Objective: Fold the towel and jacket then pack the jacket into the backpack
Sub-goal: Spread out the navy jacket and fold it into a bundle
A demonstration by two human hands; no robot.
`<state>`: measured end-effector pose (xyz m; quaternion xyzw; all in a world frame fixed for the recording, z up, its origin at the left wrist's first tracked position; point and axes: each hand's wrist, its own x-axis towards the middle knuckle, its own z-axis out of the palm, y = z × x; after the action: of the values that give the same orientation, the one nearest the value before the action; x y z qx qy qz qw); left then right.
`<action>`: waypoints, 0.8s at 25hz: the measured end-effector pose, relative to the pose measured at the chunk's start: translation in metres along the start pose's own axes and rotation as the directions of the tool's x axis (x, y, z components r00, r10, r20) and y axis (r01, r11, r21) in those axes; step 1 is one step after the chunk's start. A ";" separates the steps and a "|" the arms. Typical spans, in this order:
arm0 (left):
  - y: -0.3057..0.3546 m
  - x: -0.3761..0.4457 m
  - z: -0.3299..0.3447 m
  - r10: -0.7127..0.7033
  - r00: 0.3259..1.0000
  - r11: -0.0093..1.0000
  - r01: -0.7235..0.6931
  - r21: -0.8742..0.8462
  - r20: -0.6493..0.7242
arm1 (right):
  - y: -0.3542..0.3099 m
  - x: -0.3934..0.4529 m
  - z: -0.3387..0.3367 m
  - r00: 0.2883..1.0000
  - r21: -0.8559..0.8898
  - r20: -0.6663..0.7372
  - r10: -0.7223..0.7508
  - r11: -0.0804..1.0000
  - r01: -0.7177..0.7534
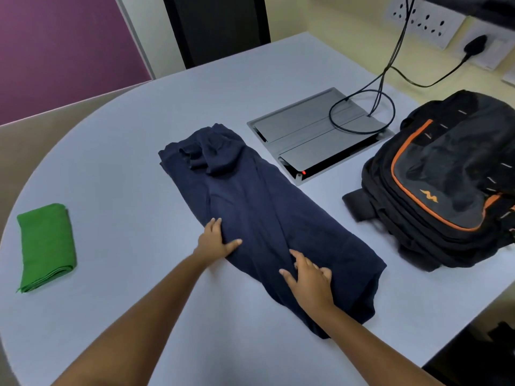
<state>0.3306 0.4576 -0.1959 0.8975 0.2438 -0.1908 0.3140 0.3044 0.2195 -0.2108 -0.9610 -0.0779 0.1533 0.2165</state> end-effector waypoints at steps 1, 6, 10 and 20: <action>-0.003 -0.008 0.013 0.015 1.000 0.988 -0.017 0.152 0.020 | 0.003 0.003 0.000 1.000 -0.022 -0.015 -0.025 0.999 0.025; 0.006 -0.026 0.022 0.127 0.991 0.740 -0.067 0.669 -0.041 | 0.020 0.015 -0.016 0.981 -0.171 0.081 -0.175 0.967 0.186; 0.002 -0.044 0.032 0.197 0.980 0.655 -0.143 0.742 0.015 | 0.036 0.017 -0.039 0.973 -0.214 0.112 -0.203 0.951 0.223; -0.004 -0.087 0.061 0.277 0.953 0.781 -0.297 0.550 0.121 | 0.049 0.002 -0.063 0.998 -0.226 -0.035 0.050 0.972 -0.057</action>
<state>0.2460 0.3926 -0.1992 0.9731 0.0322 -0.2187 0.0654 0.3306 0.1517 -0.1786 -0.9833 -0.0660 0.1349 0.1023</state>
